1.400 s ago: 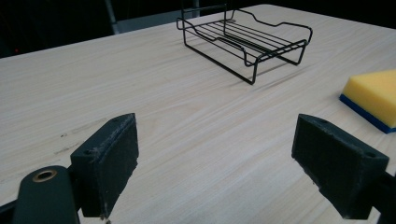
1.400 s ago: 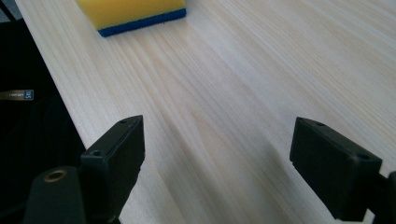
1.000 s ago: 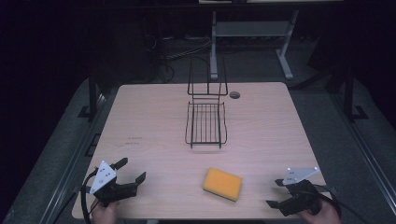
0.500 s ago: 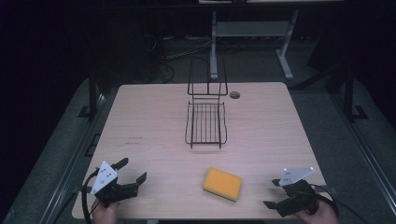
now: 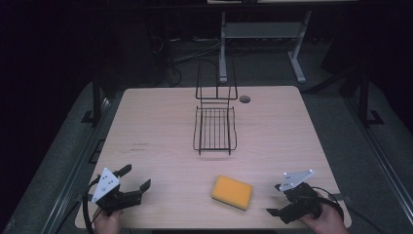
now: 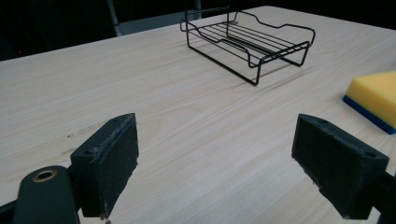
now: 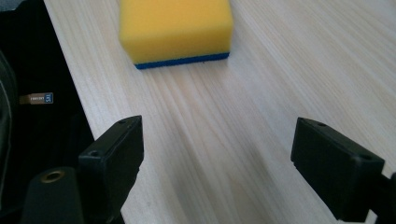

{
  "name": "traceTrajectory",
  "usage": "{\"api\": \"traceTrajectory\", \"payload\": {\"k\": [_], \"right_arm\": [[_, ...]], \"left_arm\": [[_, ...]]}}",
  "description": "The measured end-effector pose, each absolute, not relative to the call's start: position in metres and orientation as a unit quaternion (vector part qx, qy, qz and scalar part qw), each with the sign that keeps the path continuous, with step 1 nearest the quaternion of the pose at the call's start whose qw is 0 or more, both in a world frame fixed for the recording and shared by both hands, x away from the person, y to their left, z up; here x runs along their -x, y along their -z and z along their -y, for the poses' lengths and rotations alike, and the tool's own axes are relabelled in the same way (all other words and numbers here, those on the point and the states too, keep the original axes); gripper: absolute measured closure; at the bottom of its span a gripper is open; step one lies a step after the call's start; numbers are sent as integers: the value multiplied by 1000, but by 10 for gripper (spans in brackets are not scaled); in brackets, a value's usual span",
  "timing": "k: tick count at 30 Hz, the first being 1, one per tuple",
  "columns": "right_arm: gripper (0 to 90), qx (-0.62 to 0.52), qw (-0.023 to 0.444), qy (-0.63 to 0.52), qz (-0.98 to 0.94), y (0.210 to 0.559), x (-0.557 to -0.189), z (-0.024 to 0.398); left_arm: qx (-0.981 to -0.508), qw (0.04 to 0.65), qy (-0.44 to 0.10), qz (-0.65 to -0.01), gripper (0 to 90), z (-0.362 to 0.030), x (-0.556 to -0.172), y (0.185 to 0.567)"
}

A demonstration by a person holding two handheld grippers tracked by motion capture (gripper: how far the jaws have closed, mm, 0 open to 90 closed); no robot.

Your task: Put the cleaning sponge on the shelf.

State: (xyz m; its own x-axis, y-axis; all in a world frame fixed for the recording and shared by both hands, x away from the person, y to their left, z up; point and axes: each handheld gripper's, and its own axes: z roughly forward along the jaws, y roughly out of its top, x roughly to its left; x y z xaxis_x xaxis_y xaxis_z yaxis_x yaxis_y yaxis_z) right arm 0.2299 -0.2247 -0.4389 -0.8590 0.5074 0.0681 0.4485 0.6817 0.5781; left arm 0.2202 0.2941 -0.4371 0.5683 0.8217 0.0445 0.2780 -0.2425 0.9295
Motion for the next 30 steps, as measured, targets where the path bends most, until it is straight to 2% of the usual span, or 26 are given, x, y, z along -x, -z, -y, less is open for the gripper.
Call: {"api": "traceTrajectory", "payload": {"k": [30], "right_arm": [[145,-208,39,-303,-929,419,-249,179]], "left_arm": [[-736,490,-283,-372,140,-294,-217,436]]}}
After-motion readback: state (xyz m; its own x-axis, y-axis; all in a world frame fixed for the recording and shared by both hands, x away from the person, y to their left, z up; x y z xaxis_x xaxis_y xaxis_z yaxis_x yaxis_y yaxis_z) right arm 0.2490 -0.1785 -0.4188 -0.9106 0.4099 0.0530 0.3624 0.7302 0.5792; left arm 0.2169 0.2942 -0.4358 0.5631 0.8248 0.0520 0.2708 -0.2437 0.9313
